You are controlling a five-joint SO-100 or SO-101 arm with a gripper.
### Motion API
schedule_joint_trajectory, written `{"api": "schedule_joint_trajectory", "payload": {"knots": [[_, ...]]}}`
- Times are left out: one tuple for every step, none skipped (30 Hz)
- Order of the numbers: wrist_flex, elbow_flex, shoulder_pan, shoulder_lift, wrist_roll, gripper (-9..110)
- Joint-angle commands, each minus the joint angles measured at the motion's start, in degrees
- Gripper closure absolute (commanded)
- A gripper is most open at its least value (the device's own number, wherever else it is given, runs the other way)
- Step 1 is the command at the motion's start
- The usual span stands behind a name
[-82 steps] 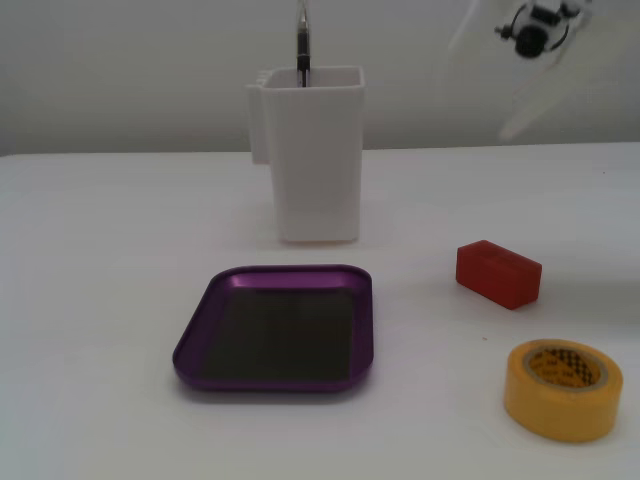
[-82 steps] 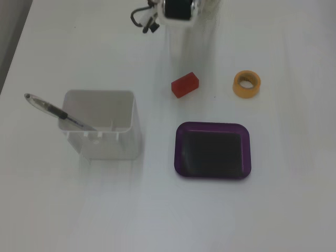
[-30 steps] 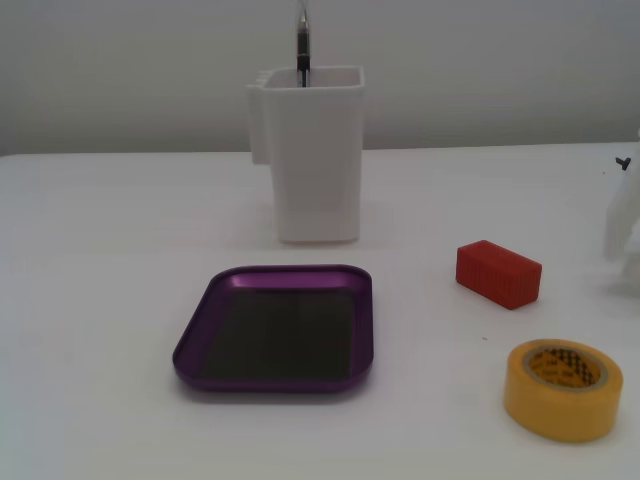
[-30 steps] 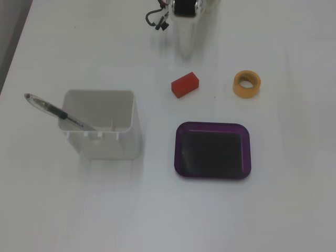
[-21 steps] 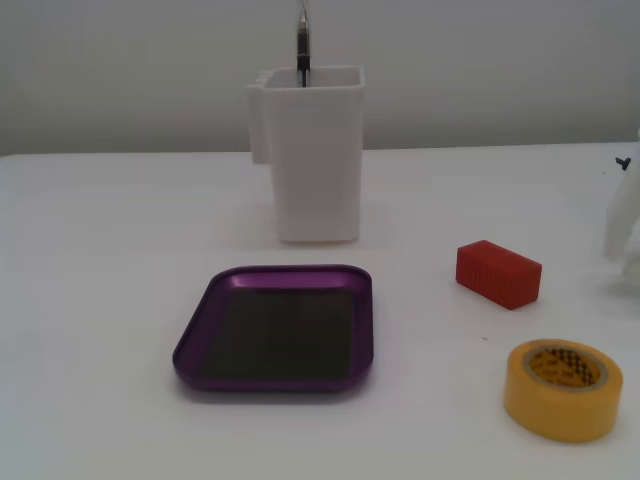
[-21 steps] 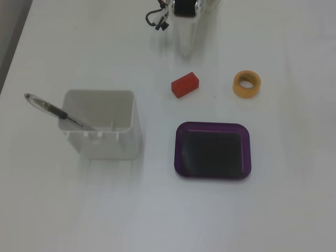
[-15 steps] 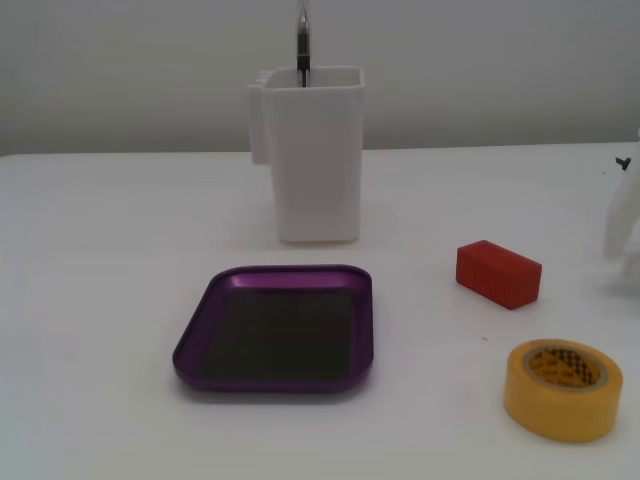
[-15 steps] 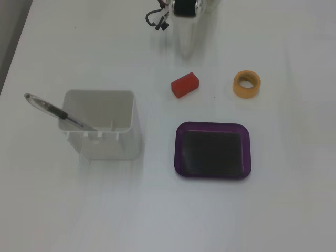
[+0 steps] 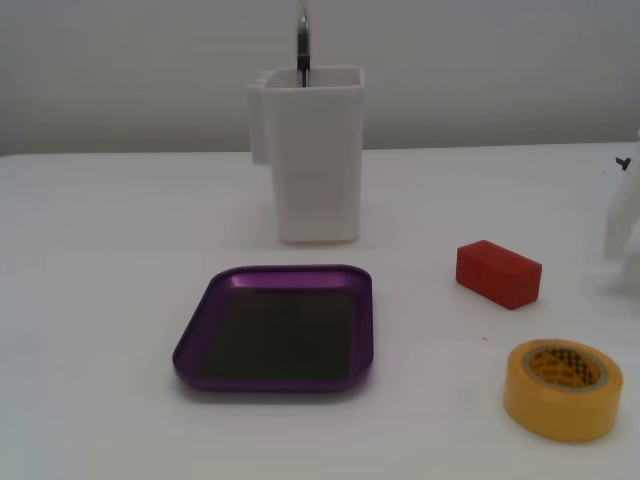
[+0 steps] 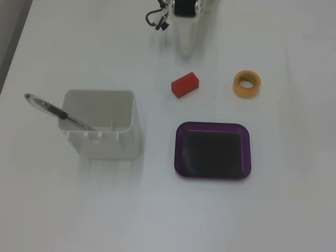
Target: Remove the cube from the box.
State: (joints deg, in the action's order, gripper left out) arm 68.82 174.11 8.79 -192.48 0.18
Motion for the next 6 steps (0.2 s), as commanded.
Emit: {"api": "schedule_joint_trajectory", "payload": {"knots": [[-0.35,0.44,-0.26,-2.72,-0.18,101],[-0.35,0.44,-0.26,-2.72,-0.18,101],[-0.35,0.44,-0.26,-2.72,-0.18,101],[-0.35,0.44,-0.26,-2.72,-0.18,101],[-0.35,0.44,-0.26,-2.72,-0.18,101],[-0.35,0.44,-0.26,-2.72,-0.18,101]]}}
